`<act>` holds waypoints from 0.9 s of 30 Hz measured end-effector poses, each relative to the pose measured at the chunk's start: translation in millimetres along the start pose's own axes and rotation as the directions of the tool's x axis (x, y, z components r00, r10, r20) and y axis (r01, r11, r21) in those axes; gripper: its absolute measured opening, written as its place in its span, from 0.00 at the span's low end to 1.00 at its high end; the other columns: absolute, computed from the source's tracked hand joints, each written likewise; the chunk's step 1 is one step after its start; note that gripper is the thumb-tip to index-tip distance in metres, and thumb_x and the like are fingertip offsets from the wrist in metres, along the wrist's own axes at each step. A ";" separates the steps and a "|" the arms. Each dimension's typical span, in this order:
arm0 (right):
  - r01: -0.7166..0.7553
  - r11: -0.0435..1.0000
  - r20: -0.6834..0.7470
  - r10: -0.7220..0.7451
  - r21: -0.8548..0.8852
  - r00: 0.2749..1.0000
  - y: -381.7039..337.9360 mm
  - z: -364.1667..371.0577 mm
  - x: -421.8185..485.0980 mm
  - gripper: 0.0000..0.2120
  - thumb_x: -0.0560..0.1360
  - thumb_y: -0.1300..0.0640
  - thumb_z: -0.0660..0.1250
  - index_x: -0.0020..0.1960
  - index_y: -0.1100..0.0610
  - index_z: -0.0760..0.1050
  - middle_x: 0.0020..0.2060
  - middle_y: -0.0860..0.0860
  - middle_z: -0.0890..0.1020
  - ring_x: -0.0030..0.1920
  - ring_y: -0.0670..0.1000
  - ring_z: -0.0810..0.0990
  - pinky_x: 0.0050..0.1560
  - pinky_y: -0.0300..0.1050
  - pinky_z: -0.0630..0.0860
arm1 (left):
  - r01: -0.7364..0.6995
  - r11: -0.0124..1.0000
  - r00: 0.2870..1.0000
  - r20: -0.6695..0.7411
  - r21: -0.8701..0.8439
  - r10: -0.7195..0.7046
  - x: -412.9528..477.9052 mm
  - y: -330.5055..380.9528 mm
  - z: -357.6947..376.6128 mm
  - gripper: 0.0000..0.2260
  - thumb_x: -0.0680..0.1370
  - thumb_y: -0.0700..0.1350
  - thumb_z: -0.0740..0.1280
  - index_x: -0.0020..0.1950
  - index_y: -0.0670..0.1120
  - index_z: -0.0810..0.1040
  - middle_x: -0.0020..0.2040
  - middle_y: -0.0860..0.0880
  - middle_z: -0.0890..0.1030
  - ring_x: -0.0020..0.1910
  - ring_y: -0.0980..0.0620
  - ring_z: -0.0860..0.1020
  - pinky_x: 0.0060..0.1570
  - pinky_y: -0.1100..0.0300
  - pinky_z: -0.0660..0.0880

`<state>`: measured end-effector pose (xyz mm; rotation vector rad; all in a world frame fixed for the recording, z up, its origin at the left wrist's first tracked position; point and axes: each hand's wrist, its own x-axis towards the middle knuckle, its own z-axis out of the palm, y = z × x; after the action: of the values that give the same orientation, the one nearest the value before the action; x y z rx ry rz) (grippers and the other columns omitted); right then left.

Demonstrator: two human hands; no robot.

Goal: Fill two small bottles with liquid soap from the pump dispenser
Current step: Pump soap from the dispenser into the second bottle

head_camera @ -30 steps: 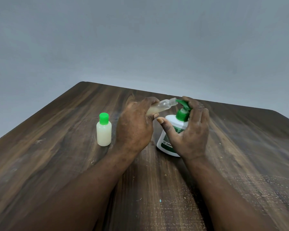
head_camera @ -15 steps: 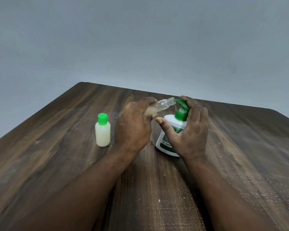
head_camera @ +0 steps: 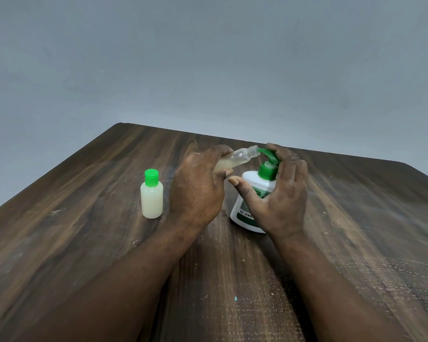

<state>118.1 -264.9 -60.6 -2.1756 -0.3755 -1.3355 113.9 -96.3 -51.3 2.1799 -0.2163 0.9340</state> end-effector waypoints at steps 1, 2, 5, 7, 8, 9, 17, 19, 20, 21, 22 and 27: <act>-0.001 1.000 -0.001 0.001 0.001 1.000 -0.4 0.2 0.2 0.43 0.72 0.27 0.70 0.71 0.60 0.74 0.59 0.53 0.79 0.57 0.53 0.74 0.55 0.52 0.77 | -0.001 1.000 1.000 -0.001 -0.003 0.001 0.2 0.0 0.0 0.15 0.80 0.50 0.71 0.64 0.62 0.75 0.53 0.54 0.79 0.43 0.69 0.70 0.36 0.76 0.65; 0.001 1.000 -0.002 -0.001 0.003 1.000 -0.3 0.6 0.0 0.43 0.72 0.27 0.71 0.70 0.60 0.75 0.59 0.53 0.79 0.57 0.53 0.74 0.55 0.52 0.77 | 0.000 1.000 1.000 -0.003 -0.009 0.000 0.0 0.5 -0.1 0.15 0.80 0.50 0.71 0.64 0.62 0.76 0.52 0.54 0.79 0.43 0.69 0.70 0.36 0.77 0.66; 0.033 0.999 -0.007 -0.033 -0.003 0.999 1.2 1.9 -2.1 0.43 0.71 0.26 0.72 0.69 0.59 0.74 0.59 0.54 0.79 0.57 0.54 0.74 0.55 0.52 0.77 | 0.018 1.000 1.000 -0.004 0.011 -0.018 -0.5 1.7 -0.1 0.15 0.80 0.49 0.72 0.64 0.62 0.76 0.52 0.55 0.79 0.43 0.70 0.70 0.35 0.77 0.65; 0.037 0.999 0.003 -0.037 -0.011 0.999 2.7 2.4 -4.1 0.43 0.71 0.25 0.71 0.70 0.58 0.73 0.60 0.53 0.79 0.57 0.53 0.74 0.54 0.52 0.77 | 0.030 0.999 1.000 0.002 0.011 -0.030 -1.1 2.3 -0.6 0.15 0.79 0.50 0.72 0.64 0.63 0.76 0.52 0.55 0.79 0.42 0.68 0.71 0.33 0.75 0.64; 0.032 0.999 0.008 -0.032 -0.013 0.999 3.5 2.6 -4.6 0.43 0.70 0.25 0.71 0.70 0.57 0.73 0.60 0.53 0.78 0.57 0.53 0.74 0.54 0.53 0.77 | 0.031 0.999 0.999 0.004 0.007 -0.031 -1.3 2.4 -0.7 0.15 0.79 0.50 0.72 0.64 0.63 0.76 0.52 0.55 0.79 0.41 0.67 0.71 0.33 0.75 0.63; 0.027 1.000 0.011 -0.027 -0.012 1.000 3.9 2.4 -4.5 0.44 0.71 0.24 0.70 0.70 0.57 0.73 0.60 0.53 0.78 0.57 0.53 0.74 0.54 0.53 0.78 | 0.028 1.000 1.000 0.004 0.007 -0.028 -1.3 2.4 -0.5 0.15 0.79 0.50 0.72 0.64 0.63 0.76 0.52 0.55 0.79 0.42 0.65 0.71 0.34 0.75 0.62; 0.009 1.000 -0.003 -0.009 0.021 1.000 -0.6 -0.1 0.2 0.45 0.72 0.24 0.69 0.71 0.60 0.74 0.59 0.53 0.80 0.57 0.54 0.75 0.55 0.53 0.77 | 0.010 1.000 1.000 0.011 0.016 -0.010 -0.3 0.9 1.7 0.15 0.80 0.51 0.70 0.65 0.63 0.75 0.51 0.54 0.79 0.41 0.66 0.71 0.34 0.75 0.64; 0.009 1.000 -0.005 -0.009 0.022 1.000 0.0 0.8 -0.5 0.44 0.72 0.25 0.69 0.70 0.60 0.74 0.59 0.53 0.79 0.57 0.54 0.75 0.55 0.53 0.77 | 0.015 1.000 1.000 0.005 0.011 -0.015 -0.8 0.8 2.1 0.15 0.80 0.51 0.70 0.64 0.63 0.75 0.51 0.54 0.79 0.42 0.69 0.70 0.37 0.78 0.66; 0.011 1.000 -0.004 -0.011 0.019 1.000 0.7 1.2 -1.2 0.43 0.72 0.25 0.70 0.70 0.59 0.74 0.60 0.54 0.79 0.57 0.54 0.75 0.55 0.54 0.77 | 0.020 1.000 1.000 0.001 0.013 -0.020 -1.2 1.1 1.9 0.15 0.80 0.50 0.71 0.64 0.63 0.76 0.51 0.54 0.79 0.42 0.70 0.70 0.37 0.78 0.66; 0.017 1.000 -0.003 -0.017 0.017 1.000 1.3 1.5 -2.3 0.43 0.72 0.26 0.70 0.70 0.59 0.73 0.60 0.54 0.79 0.57 0.54 0.75 0.55 0.54 0.78 | 0.024 1.000 1.000 -0.002 0.010 -0.024 -1.2 1.1 1.6 0.15 0.80 0.50 0.71 0.64 0.63 0.76 0.51 0.54 0.79 0.42 0.70 0.70 0.37 0.78 0.66; 0.025 1.000 -0.004 -0.025 0.015 1.000 1.9 1.6 -3.2 0.42 0.72 0.26 0.70 0.70 0.58 0.73 0.60 0.54 0.79 0.57 0.54 0.75 0.55 0.55 0.78 | 0.027 1.000 1.000 -0.003 0.003 -0.027 -1.4 1.7 0.9 0.15 0.79 0.49 0.71 0.64 0.63 0.76 0.51 0.54 0.79 0.42 0.69 0.70 0.36 0.77 0.67; 0.028 1.000 0.000 -0.028 0.010 1.000 2.7 1.0 -3.0 0.43 0.72 0.24 0.68 0.71 0.57 0.72 0.60 0.53 0.79 0.58 0.53 0.74 0.56 0.53 0.77 | 0.016 1.000 1.000 -0.001 0.001 -0.016 -1.9 2.0 -0.9 0.15 0.79 0.49 0.72 0.64 0.62 0.77 0.51 0.55 0.79 0.41 0.64 0.72 0.34 0.75 0.63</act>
<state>118.8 -266.3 -64.4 -2.1698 -0.4132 -1.3449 111.3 -97.3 -51.1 2.1788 -0.1980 0.9265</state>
